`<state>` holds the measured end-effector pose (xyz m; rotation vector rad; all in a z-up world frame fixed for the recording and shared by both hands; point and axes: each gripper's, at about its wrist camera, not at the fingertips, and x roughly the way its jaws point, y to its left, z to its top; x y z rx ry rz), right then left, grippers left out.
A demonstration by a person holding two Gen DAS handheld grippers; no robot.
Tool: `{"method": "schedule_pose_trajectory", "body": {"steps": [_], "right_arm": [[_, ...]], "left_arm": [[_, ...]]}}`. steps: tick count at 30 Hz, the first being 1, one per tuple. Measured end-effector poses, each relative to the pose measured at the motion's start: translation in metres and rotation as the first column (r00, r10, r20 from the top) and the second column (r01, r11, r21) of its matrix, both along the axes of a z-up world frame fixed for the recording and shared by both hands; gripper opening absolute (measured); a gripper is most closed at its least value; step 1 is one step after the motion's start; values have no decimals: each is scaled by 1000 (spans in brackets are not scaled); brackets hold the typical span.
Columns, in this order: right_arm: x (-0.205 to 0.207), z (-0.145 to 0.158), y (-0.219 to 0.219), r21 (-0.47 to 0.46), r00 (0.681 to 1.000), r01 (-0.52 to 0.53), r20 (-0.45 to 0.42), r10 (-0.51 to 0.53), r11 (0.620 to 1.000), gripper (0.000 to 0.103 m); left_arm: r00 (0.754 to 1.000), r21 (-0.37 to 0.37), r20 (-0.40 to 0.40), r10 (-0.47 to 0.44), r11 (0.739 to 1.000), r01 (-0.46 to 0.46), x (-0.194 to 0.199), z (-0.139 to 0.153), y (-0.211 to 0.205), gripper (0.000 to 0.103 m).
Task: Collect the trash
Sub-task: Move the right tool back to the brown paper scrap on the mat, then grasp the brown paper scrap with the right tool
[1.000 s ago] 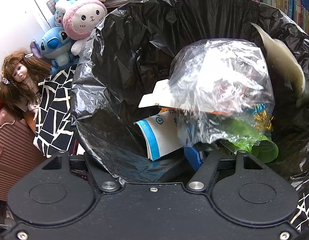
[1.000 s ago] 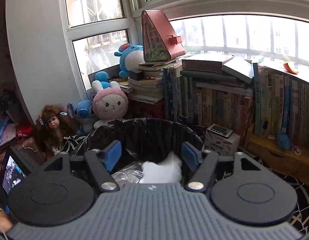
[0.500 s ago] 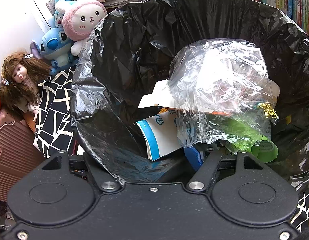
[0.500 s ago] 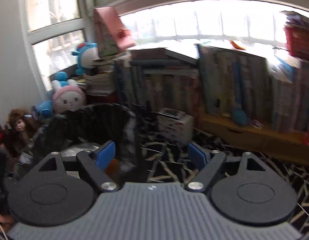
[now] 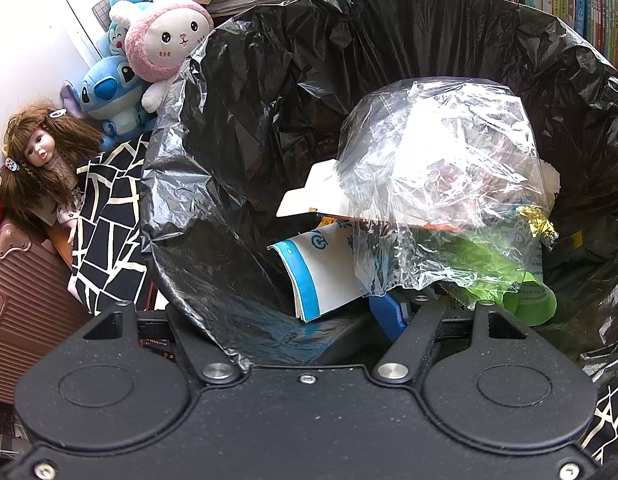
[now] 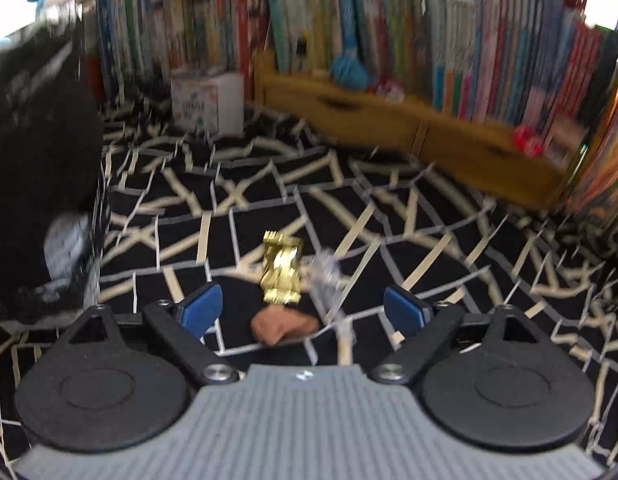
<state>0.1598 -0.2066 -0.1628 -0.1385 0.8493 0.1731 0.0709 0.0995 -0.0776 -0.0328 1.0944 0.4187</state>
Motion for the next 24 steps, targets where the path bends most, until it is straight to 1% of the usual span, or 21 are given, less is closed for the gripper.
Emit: {"method": "schedule_pose_trajectory", "body": {"steps": [5, 8, 15, 18, 20, 23, 24], "right_arm": [[10, -30, 7, 25, 996, 48, -75, -46, 999, 88], [17, -45, 9, 32, 992, 73, -105, -69, 997, 80], [33, -70, 14, 35, 981, 95, -175, -88, 995, 72], [34, -71, 16, 30, 981, 94, -171, -88, 995, 69], [35, -71, 16, 28, 982, 85, -171, -79, 996, 64], [36, -69, 15, 26, 982, 86, -171, -80, 996, 47], [35, -68, 15, 27, 981, 90, -173, -84, 996, 45]], "left_arm": [[1000, 0, 1, -1, 1000, 1, 1, 0, 0, 70], [1000, 1, 2, 0, 1000, 0, 0, 0, 0, 70], [1000, 8, 2, -1, 1000, 1, 1, 1, -1, 70], [1000, 10, 1, -4, 1000, 4, 1, 1, -2, 70], [1000, 10, 1, -4, 1000, 4, 1, 1, -2, 70], [1000, 10, 1, -3, 1000, 3, 1, 1, -2, 70], [1000, 10, 1, -3, 1000, 3, 1, 1, -2, 70]]}}
